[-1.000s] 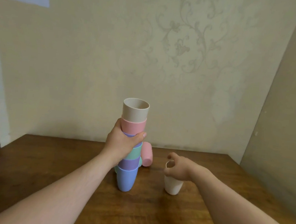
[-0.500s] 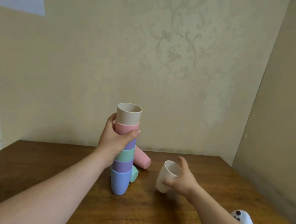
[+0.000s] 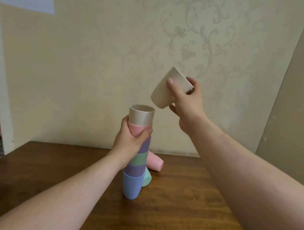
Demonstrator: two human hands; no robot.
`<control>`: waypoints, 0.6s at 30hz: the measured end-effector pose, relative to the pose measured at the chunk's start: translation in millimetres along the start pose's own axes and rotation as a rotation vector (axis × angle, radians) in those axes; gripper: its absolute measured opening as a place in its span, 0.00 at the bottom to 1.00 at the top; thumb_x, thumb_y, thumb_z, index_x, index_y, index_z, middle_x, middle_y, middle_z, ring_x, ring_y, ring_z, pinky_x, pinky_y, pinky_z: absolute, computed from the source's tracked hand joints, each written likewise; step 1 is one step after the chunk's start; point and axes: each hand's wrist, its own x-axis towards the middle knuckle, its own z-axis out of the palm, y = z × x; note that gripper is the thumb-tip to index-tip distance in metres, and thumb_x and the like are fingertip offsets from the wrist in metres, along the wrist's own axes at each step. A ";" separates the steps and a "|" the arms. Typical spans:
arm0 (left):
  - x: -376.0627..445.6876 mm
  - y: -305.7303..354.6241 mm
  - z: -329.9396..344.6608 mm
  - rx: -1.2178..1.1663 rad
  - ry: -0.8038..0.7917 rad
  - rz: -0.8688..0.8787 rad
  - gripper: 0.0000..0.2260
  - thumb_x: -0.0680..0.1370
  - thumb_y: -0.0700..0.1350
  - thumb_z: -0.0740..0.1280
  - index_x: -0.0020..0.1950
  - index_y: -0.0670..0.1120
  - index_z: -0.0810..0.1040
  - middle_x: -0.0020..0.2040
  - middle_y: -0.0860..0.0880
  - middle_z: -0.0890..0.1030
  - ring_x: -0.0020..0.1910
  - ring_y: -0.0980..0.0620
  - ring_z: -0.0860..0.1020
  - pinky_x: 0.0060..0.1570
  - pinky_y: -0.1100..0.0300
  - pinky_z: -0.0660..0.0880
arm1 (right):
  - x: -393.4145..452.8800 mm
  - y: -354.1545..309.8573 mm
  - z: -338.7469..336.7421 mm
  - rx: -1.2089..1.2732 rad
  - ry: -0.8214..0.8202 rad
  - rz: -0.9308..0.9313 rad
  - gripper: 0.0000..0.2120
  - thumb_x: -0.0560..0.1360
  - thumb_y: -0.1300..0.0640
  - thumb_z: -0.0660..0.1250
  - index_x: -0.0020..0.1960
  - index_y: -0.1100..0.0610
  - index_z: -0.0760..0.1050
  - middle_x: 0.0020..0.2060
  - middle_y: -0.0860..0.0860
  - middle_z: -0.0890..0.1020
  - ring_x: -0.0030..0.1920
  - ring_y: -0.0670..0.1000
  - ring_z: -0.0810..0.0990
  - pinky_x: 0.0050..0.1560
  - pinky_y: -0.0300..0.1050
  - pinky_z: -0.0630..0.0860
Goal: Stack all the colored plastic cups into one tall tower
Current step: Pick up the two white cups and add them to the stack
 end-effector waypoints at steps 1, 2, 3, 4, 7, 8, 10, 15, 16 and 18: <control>1.5 -0.4 -0.4 0.006 0.004 -0.001 0.30 0.75 0.56 0.80 0.72 0.58 0.70 0.61 0.51 0.84 0.57 0.49 0.85 0.56 0.46 0.84 | -0.4 -4.5 7.2 -0.027 -0.035 -0.018 0.33 0.74 0.50 0.82 0.73 0.50 0.70 0.57 0.45 0.79 0.57 0.47 0.82 0.59 0.53 0.84; 2.8 -0.1 -0.7 0.010 0.004 0.000 0.32 0.74 0.57 0.81 0.72 0.57 0.70 0.61 0.51 0.85 0.57 0.48 0.85 0.58 0.44 0.84 | -1.6 -6.1 14.0 -0.064 -0.077 -0.032 0.35 0.73 0.51 0.82 0.75 0.50 0.69 0.58 0.45 0.78 0.57 0.47 0.82 0.57 0.51 0.84; 4.0 -0.4 -0.9 0.018 0.006 -0.006 0.34 0.72 0.58 0.81 0.73 0.57 0.70 0.60 0.52 0.85 0.58 0.47 0.85 0.59 0.42 0.84 | -3.5 -5.2 20.3 -0.110 -0.123 -0.035 0.38 0.72 0.52 0.83 0.76 0.51 0.68 0.58 0.45 0.78 0.56 0.46 0.82 0.56 0.48 0.83; 4.7 -0.6 -1.1 0.027 0.009 -0.013 0.35 0.72 0.59 0.81 0.74 0.57 0.70 0.60 0.53 0.85 0.58 0.47 0.86 0.60 0.41 0.84 | -5.8 -2.4 25.9 -0.155 -0.167 -0.035 0.40 0.72 0.54 0.84 0.78 0.51 0.68 0.58 0.46 0.78 0.55 0.44 0.82 0.54 0.45 0.83; 4.7 -1.4 -2.8 0.043 0.016 -0.022 0.35 0.70 0.62 0.80 0.73 0.59 0.70 0.59 0.55 0.86 0.58 0.49 0.86 0.60 0.41 0.84 | -10.8 11.7 37.1 -0.219 -0.275 -0.017 0.44 0.69 0.56 0.86 0.79 0.51 0.67 0.61 0.49 0.78 0.55 0.42 0.81 0.53 0.41 0.82; 4.6 -1.7 -3.3 0.046 0.019 -0.018 0.36 0.69 0.63 0.80 0.73 0.59 0.70 0.59 0.55 0.86 0.57 0.49 0.86 0.60 0.42 0.84 | -12.6 16.3 39.0 -0.222 -0.293 -0.010 0.45 0.69 0.57 0.86 0.80 0.50 0.67 0.62 0.49 0.78 0.55 0.42 0.81 0.52 0.41 0.81; 4.5 -2.7 -3.2 0.055 0.027 -0.010 0.35 0.69 0.63 0.80 0.72 0.59 0.71 0.58 0.56 0.86 0.57 0.51 0.86 0.58 0.44 0.84 | -15.4 24.2 40.3 -0.232 -0.304 -0.004 0.45 0.69 0.57 0.86 0.80 0.49 0.68 0.61 0.48 0.78 0.54 0.42 0.80 0.50 0.41 0.81; 3.0 -4.1 -1.3 0.074 0.038 -0.025 0.31 0.70 0.54 0.83 0.69 0.60 0.72 0.56 0.59 0.86 0.54 0.56 0.86 0.51 0.53 0.82 | -15.5 41.7 33.4 -0.205 -0.326 0.023 0.44 0.70 0.57 0.85 0.79 0.49 0.67 0.64 0.51 0.78 0.58 0.48 0.82 0.51 0.43 0.82; 2.9 -4.5 -1.8 0.088 0.033 -0.024 0.33 0.69 0.54 0.83 0.69 0.60 0.72 0.57 0.59 0.86 0.54 0.56 0.86 0.51 0.52 0.83 | -14.9 44.1 31.6 -0.201 -0.336 0.023 0.43 0.70 0.56 0.85 0.79 0.48 0.67 0.64 0.50 0.78 0.59 0.48 0.82 0.51 0.41 0.82; 3.0 -4.2 -2.7 0.122 0.025 -0.023 0.36 0.66 0.54 0.84 0.70 0.60 0.71 0.57 0.58 0.86 0.54 0.54 0.86 0.52 0.49 0.84 | -13.7 47.4 27.2 -0.206 -0.358 0.022 0.42 0.72 0.52 0.84 0.80 0.46 0.66 0.65 0.49 0.78 0.60 0.45 0.82 0.52 0.40 0.81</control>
